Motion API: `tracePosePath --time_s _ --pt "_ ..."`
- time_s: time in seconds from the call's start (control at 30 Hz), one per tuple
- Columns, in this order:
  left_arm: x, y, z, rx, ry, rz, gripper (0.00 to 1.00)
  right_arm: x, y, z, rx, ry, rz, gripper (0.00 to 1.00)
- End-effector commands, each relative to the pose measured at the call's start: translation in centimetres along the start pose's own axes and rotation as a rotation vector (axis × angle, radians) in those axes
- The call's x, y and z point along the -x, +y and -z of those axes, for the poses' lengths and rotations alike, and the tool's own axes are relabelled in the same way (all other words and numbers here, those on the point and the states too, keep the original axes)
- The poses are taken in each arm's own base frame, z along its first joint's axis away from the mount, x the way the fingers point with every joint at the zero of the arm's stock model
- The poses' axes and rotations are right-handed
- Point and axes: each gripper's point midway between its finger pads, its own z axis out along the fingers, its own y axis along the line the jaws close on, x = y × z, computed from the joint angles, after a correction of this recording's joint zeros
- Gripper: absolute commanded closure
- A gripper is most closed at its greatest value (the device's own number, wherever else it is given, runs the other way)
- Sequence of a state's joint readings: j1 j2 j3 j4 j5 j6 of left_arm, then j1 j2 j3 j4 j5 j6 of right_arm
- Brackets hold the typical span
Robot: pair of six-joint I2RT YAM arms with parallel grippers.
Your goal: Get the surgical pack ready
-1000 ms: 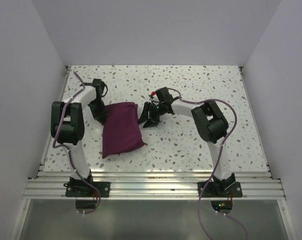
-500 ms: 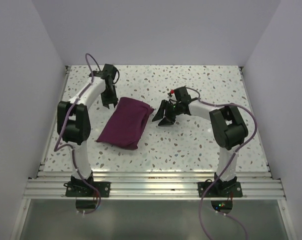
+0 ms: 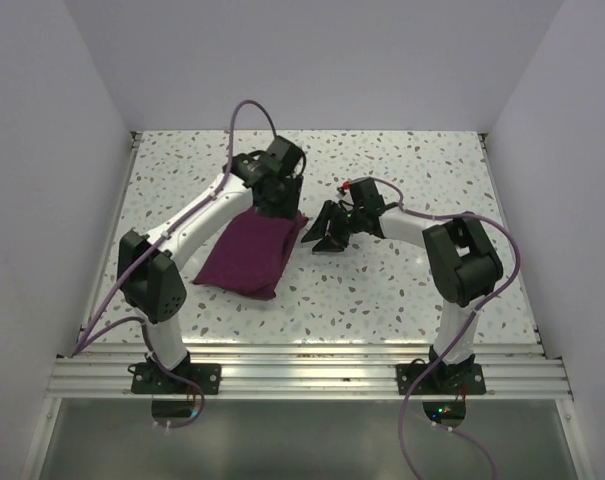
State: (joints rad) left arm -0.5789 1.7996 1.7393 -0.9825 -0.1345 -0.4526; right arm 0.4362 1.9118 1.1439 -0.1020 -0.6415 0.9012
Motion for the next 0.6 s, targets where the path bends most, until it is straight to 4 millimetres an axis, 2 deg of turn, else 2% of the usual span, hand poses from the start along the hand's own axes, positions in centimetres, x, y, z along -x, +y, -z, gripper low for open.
tracePosePath --time_s 0.0,0.07,0.13,0.17,0.23,0.43,0.57 --pt "-0.9 -1.9 -0.7 0.033 0.008 -0.05 0.48 0.9 2.1 1.2 0.045 -0.064 0.021 0.49" --pt "-1.3 -2.4 -1.3 0.081 0.024 -0.075 0.48 0.9 1.5 1.3 0.035 -0.07 0.013 0.52" --pt "-1.5 -3.7 -1.3 0.097 0.025 -0.117 0.48 0.8 1.4 1.5 0.037 -0.073 0.012 0.53" --pt "-2.2 -3.2 -2.1 0.155 0.05 -0.139 0.48 0.6 1.2 1.5 0.036 -0.069 0.009 0.53" --pt "-2.7 -3.6 -2.4 0.181 0.063 -0.168 0.48 0.6 1.2 1.5 0.039 -0.068 0.008 0.54" --pt "-4.4 -1.9 -3.9 0.318 0.11 -0.204 0.48 0.7 1.4 1.3 0.061 -0.067 0.001 0.54" --pt "-4.1 -1.0 -3.9 0.362 0.083 -0.211 0.48 0.6 1.6 1.1 0.066 -0.056 -0.007 0.55"
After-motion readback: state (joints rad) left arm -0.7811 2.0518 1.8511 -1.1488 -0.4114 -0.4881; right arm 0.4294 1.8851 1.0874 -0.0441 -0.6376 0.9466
